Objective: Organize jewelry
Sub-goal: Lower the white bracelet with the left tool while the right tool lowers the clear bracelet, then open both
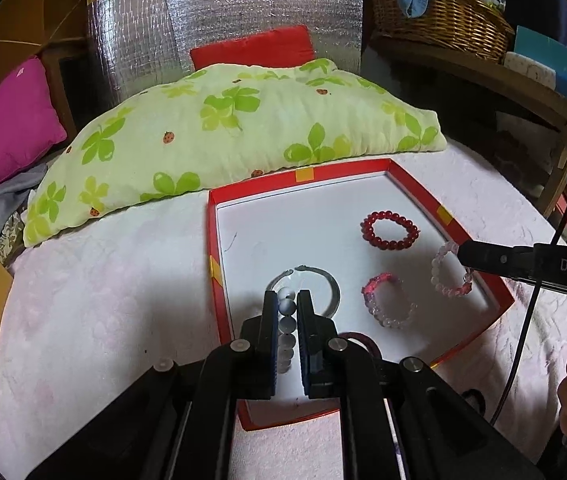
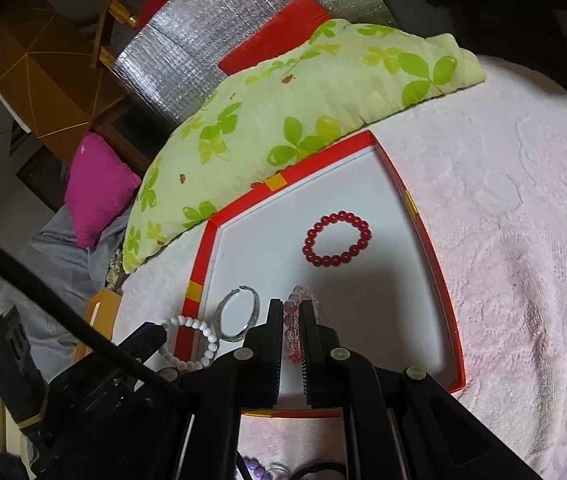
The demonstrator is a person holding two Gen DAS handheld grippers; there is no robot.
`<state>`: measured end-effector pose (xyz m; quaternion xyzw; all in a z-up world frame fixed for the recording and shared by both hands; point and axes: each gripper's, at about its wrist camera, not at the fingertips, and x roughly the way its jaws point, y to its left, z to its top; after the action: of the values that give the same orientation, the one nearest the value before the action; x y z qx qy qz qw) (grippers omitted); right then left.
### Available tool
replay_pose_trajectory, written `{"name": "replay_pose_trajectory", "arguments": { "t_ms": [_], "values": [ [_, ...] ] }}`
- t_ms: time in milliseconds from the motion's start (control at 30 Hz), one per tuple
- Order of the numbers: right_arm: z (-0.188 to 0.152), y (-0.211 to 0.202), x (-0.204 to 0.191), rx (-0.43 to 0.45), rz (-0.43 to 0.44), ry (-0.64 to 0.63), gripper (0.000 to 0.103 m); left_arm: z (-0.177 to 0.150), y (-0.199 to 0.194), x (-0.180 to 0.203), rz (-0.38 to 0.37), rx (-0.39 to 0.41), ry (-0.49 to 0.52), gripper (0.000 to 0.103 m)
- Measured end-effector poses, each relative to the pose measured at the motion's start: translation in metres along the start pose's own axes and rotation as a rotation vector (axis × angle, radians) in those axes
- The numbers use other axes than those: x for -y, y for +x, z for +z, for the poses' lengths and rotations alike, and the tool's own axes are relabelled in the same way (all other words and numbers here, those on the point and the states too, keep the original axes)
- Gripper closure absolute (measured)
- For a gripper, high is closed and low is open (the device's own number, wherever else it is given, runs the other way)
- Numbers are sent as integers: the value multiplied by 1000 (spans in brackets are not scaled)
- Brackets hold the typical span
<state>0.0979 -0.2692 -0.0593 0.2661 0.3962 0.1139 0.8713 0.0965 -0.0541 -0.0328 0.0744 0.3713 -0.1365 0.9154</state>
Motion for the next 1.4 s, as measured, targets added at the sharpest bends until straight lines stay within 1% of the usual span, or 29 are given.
{"name": "replay_pose_trajectory", "arguments": {
  "t_ms": [200, 967, 1400],
  "values": [
    [-2, 7, 3, -28, -24, 5, 94, -3, 4, 2, 9, -19, 10, 94],
    [-7, 18, 10, -67, -68, 21, 94, -12, 16, 6, 29, -65, 30, 93],
    [-9, 21, 12, -78, -86, 27, 94, -13, 17, 6, 31, -74, 32, 93]
  ]
}}
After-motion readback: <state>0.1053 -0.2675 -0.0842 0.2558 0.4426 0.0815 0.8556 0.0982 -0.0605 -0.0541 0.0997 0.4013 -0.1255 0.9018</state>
